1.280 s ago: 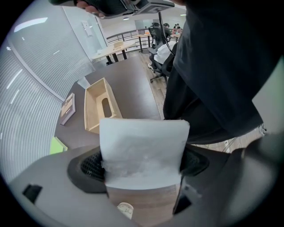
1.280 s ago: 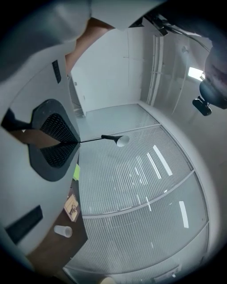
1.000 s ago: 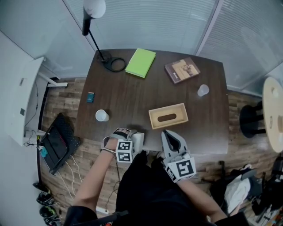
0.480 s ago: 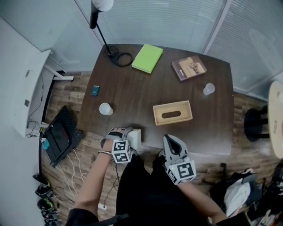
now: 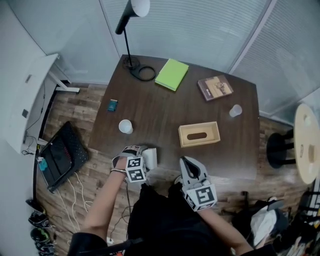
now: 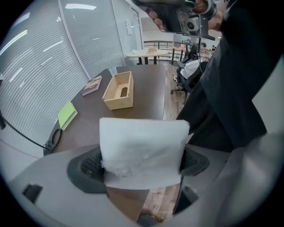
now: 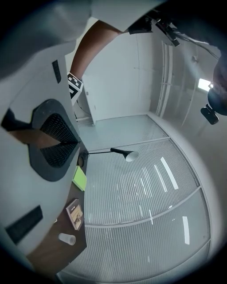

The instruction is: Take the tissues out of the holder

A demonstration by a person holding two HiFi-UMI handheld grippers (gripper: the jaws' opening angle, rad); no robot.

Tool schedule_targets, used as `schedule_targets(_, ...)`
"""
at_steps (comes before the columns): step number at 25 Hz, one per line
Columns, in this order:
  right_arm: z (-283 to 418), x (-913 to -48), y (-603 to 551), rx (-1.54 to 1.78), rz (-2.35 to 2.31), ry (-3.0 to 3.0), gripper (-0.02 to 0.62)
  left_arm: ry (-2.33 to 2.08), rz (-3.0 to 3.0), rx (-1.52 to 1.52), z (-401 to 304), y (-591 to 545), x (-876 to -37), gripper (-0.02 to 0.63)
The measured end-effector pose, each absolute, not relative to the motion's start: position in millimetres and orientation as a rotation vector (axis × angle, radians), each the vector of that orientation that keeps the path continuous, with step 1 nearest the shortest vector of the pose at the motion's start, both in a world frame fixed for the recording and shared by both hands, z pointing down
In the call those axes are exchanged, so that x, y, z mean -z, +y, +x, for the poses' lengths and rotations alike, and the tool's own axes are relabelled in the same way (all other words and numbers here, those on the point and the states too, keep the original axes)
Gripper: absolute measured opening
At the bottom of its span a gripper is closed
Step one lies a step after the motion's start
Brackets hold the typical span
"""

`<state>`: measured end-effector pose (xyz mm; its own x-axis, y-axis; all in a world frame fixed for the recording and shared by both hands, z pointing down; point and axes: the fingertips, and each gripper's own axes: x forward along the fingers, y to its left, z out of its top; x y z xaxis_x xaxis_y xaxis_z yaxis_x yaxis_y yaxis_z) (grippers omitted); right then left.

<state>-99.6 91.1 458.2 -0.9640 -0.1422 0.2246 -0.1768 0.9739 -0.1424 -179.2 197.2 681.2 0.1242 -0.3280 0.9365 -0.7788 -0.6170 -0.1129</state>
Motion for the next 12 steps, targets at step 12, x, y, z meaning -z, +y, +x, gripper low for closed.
schedule_targets(12, -125, -448, 102, -0.242, 0.296, -2.941, 0.009, -0.932, 2.013, -1.591, -201, 233, -693, 0.469)
